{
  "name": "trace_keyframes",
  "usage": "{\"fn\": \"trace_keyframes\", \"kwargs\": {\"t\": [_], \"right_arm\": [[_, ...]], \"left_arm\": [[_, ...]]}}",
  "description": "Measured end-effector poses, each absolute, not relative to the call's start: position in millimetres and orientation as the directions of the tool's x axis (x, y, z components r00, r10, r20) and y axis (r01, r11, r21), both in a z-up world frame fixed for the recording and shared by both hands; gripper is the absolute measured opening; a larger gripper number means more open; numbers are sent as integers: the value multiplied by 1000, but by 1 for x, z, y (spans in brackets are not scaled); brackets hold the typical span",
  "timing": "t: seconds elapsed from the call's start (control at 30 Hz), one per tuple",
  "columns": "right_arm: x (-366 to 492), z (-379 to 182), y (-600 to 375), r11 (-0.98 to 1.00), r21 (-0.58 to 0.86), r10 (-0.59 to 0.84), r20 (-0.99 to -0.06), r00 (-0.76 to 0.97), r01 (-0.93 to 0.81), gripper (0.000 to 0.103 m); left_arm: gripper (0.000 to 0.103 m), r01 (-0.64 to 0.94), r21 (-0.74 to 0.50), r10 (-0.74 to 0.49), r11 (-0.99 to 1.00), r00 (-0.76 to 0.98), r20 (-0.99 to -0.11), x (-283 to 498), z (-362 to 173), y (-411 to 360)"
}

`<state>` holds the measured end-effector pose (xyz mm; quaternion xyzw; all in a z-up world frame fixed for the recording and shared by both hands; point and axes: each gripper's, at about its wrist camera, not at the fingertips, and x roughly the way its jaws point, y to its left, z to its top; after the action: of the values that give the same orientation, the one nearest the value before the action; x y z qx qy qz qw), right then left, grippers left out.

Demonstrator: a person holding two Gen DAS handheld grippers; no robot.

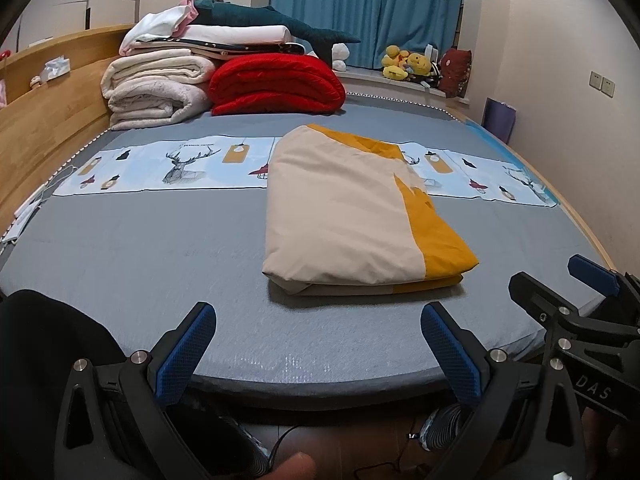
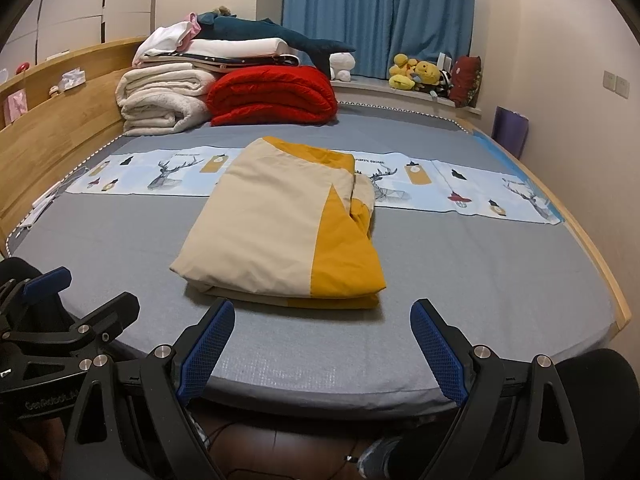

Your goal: Fold large clothes

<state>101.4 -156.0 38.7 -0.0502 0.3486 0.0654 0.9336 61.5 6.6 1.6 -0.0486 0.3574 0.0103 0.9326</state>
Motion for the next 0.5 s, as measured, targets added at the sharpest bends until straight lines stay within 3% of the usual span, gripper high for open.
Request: {"fn": "trace_keyframes", "kwargs": {"t": [0.5], "right_arm": [[102, 39, -155, 986, -48, 88, -657, 749, -158, 90]], "left_arm": [[102, -55, -88, -18, 995, 742, -670, 61, 0, 8]]}}
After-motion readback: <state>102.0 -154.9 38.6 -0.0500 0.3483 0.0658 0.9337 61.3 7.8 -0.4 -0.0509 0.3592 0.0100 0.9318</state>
